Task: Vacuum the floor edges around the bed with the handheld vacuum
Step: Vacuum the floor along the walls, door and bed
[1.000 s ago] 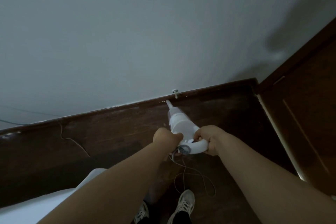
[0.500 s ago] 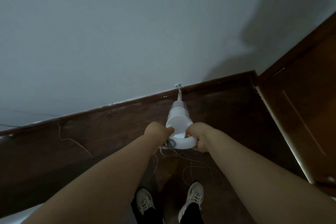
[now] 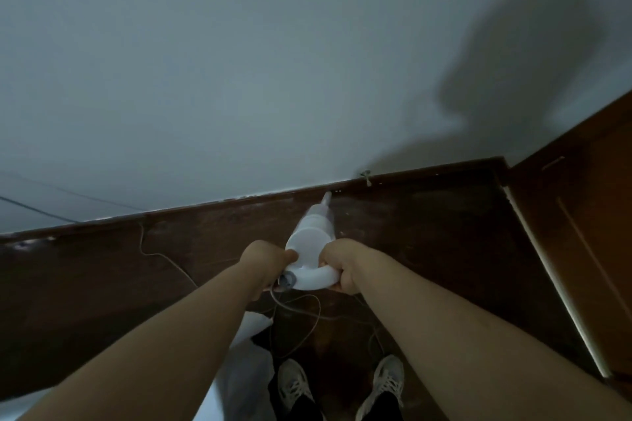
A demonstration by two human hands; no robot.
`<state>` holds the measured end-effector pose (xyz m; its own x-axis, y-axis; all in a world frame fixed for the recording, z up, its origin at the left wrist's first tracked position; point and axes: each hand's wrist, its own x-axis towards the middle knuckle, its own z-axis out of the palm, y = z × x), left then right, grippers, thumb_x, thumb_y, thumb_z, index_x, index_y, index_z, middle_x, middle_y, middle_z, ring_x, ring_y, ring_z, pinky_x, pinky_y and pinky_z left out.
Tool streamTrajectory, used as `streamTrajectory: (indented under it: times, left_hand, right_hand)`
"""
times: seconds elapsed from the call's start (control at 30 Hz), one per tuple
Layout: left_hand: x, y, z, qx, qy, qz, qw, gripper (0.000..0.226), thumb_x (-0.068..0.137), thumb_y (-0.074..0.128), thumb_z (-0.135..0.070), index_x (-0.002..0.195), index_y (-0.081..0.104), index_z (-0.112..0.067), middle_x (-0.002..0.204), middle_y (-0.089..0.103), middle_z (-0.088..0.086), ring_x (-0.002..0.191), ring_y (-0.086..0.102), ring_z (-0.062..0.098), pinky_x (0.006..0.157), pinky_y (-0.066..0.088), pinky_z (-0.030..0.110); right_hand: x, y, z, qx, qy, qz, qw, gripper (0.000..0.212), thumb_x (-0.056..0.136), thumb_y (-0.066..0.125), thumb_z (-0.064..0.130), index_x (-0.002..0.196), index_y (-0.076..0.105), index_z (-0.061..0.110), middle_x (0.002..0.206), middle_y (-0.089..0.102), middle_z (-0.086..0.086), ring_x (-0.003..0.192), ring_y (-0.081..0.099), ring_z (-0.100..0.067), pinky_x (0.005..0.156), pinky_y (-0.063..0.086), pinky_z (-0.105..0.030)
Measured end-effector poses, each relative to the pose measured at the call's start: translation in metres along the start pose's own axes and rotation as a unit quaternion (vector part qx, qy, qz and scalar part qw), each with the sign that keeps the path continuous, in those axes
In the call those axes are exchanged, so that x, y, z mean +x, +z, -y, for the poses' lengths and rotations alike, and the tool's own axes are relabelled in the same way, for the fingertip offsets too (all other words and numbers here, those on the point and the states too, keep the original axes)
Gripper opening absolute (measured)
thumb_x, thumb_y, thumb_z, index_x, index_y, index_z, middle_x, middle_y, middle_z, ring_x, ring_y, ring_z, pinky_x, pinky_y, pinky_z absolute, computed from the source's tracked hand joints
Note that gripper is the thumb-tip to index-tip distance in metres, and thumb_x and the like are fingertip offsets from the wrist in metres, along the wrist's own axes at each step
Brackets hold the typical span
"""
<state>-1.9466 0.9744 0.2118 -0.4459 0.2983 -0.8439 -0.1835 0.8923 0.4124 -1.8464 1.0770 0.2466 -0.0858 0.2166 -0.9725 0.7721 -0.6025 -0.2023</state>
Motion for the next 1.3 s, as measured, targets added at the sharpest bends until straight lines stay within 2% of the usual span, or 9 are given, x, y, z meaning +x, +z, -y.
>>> streamTrajectory:
  times: [0.13, 0.3, 0.63, 0.77, 0.83, 0.9, 0.93, 1.17, 1.3]
  left_hand:
    - [-0.002, -0.014, 0.012, -0.013, -0.001, 0.002, 1.000, 0.033, 0.088, 0.066, -0.029, 0.105, 0.067, 0.000, 0.081, 0.065, 0.012, 0.061, 0.058, 0.020, 0.053, 0.049, 0.028]
    - [-0.004, -0.018, 0.016, -0.022, 0.006, 0.000, 1.000, 0.032, 0.088, 0.066, -0.029, 0.104, 0.066, -0.001, 0.093, 0.067, 0.016, 0.072, 0.062, 0.024, 0.073, 0.055, 0.035]
    - [-0.016, 0.024, -0.022, -0.023, 0.026, 0.005, 0.999, 0.034, 0.086, 0.069, -0.025, 0.101, 0.066, 0.005, 0.079, 0.065, 0.013, 0.060, 0.060, 0.022, 0.060, 0.054, 0.032]
    - [-0.019, 0.052, -0.041, -0.010, 0.036, 0.012, 0.999, 0.033, 0.087, 0.068, -0.026, 0.103, 0.068, 0.003, 0.091, 0.069, 0.016, 0.074, 0.065, 0.026, 0.072, 0.059, 0.038]
    - [-0.019, 0.072, -0.054, -0.003, 0.048, 0.019, 0.999, 0.032, 0.088, 0.068, -0.024, 0.108, 0.068, 0.000, 0.095, 0.068, 0.014, 0.075, 0.065, 0.024, 0.059, 0.058, 0.031]
    - [-0.019, 0.085, -0.063, -0.012, 0.053, 0.023, 0.998, 0.032, 0.088, 0.067, -0.022, 0.112, 0.068, -0.001, 0.095, 0.066, 0.014, 0.066, 0.061, 0.019, 0.040, 0.050, 0.021]
    - [-0.019, 0.092, -0.067, -0.011, 0.054, 0.024, 0.998, 0.032, 0.088, 0.067, -0.022, 0.113, 0.068, -0.001, 0.096, 0.066, 0.014, 0.064, 0.060, 0.018, 0.038, 0.048, 0.020]
    - [-0.014, 0.114, -0.065, 0.018, 0.066, 0.020, 0.997, 0.032, 0.088, 0.067, -0.025, 0.115, 0.068, -0.007, 0.100, 0.069, 0.011, 0.073, 0.063, 0.018, 0.056, 0.052, 0.023]
    - [-0.013, 0.113, -0.057, 0.021, 0.066, 0.030, 0.997, 0.031, 0.090, 0.065, -0.027, 0.117, 0.067, -0.011, 0.090, 0.067, 0.003, 0.076, 0.065, 0.017, 0.065, 0.055, 0.026]
  right_hand:
    - [-0.003, 0.016, 0.000, -0.007, -0.005, 0.009, 1.000, 0.050, 0.092, 0.051, 0.001, 0.139, 0.040, 0.013, 0.130, 0.049, -0.016, 0.115, 0.055, -0.029, 0.080, 0.052, -0.034]
    - [-0.005, 0.019, -0.001, -0.002, -0.005, 0.014, 1.000, 0.051, 0.091, 0.052, 0.001, 0.139, 0.040, 0.014, 0.128, 0.048, -0.017, 0.114, 0.054, -0.030, 0.080, 0.053, -0.034]
    - [0.001, -0.032, -0.011, 0.064, -0.019, -0.012, 0.998, 0.055, 0.087, 0.054, 0.000, 0.138, 0.040, 0.013, 0.128, 0.047, -0.018, 0.113, 0.053, -0.033, 0.078, 0.053, -0.036]
    - [0.007, -0.063, -0.023, 0.098, -0.028, -0.020, 0.995, 0.050, 0.088, 0.053, 0.000, 0.135, 0.043, 0.012, 0.115, 0.051, -0.017, 0.105, 0.055, -0.032, 0.088, 0.054, -0.040]
    - [0.015, -0.081, -0.028, 0.109, -0.034, -0.024, 0.993, 0.047, 0.088, 0.051, 0.001, 0.133, 0.046, 0.010, 0.103, 0.051, -0.016, 0.097, 0.054, -0.031, 0.092, 0.052, -0.043]
    - [0.022, -0.093, -0.032, 0.124, -0.040, -0.033, 0.991, 0.045, 0.088, 0.050, 0.001, 0.132, 0.048, 0.010, 0.106, 0.052, -0.017, 0.101, 0.055, -0.032, 0.093, 0.052, -0.046]
    - [0.026, -0.099, -0.034, 0.130, -0.041, -0.036, 0.990, 0.044, 0.088, 0.050, 0.001, 0.132, 0.048, 0.010, 0.108, 0.052, -0.016, 0.103, 0.055, -0.033, 0.093, 0.052, -0.047]
    - [0.041, -0.107, -0.050, 0.165, -0.029, -0.053, 0.984, 0.041, 0.088, 0.049, 0.002, 0.129, 0.052, 0.008, 0.118, 0.058, -0.018, 0.105, 0.058, -0.034, 0.092, 0.052, -0.047]
    - [0.042, -0.102, -0.055, 0.178, -0.019, -0.061, 0.982, 0.042, 0.088, 0.050, 0.003, 0.130, 0.052, 0.010, 0.119, 0.057, -0.017, 0.108, 0.057, -0.032, 0.094, 0.051, -0.047]
